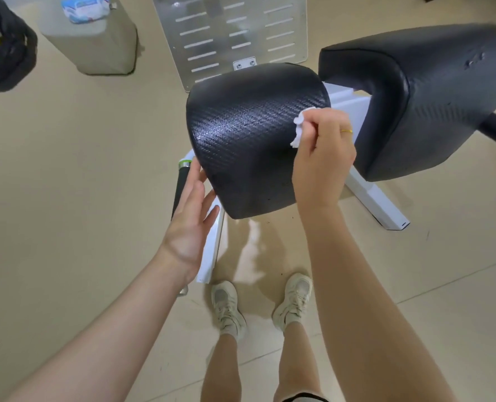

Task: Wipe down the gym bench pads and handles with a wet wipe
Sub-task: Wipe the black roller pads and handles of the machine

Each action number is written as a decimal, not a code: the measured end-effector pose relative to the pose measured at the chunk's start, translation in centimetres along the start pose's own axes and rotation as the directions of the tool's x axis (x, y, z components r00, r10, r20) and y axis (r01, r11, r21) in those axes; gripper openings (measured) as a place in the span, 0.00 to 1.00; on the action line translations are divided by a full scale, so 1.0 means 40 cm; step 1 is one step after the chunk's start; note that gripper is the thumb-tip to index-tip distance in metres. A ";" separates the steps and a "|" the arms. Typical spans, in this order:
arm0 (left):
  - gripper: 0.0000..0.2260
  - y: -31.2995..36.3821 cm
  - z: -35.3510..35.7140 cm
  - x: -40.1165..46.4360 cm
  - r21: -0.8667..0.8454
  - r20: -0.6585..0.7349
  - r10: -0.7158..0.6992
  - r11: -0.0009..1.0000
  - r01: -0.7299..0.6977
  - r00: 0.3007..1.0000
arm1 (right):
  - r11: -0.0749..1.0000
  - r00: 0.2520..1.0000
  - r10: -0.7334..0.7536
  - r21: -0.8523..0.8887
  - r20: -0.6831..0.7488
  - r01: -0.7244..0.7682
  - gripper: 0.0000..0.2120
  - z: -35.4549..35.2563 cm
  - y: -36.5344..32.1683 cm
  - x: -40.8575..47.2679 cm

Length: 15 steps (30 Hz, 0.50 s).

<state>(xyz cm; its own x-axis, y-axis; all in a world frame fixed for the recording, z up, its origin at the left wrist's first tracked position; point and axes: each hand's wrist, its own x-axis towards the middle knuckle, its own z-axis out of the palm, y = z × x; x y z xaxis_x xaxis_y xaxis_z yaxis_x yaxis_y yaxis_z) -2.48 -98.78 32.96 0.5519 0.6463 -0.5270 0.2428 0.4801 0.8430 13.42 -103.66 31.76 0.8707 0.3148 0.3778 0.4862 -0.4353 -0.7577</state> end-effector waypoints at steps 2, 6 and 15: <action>0.17 -0.002 0.009 0.001 0.004 -0.023 0.019 1.000 -0.019 1.000 | 1.000 1.000 0.009 -0.016 0.017 -0.009 0.06 -0.013 0.020 -0.016; 0.17 -0.012 0.006 0.010 0.037 -0.068 0.034 0.999 -0.031 0.997 | 0.970 0.954 0.243 -0.057 0.178 -0.236 0.05 -0.045 0.088 -0.119; 0.20 -0.021 0.016 0.005 0.129 -0.090 0.073 0.990 -0.061 0.993 | 0.993 0.959 0.107 0.018 0.261 -0.115 0.08 -0.027 0.006 -0.071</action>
<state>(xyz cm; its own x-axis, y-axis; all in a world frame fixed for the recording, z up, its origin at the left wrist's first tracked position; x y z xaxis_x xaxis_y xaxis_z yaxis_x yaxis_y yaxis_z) -2.07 -99.44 32.20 0.4939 0.7306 -0.4715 0.3097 0.3589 0.8805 11.15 -105.59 31.07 0.8680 0.4757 0.1429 0.3812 -0.4537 -0.8055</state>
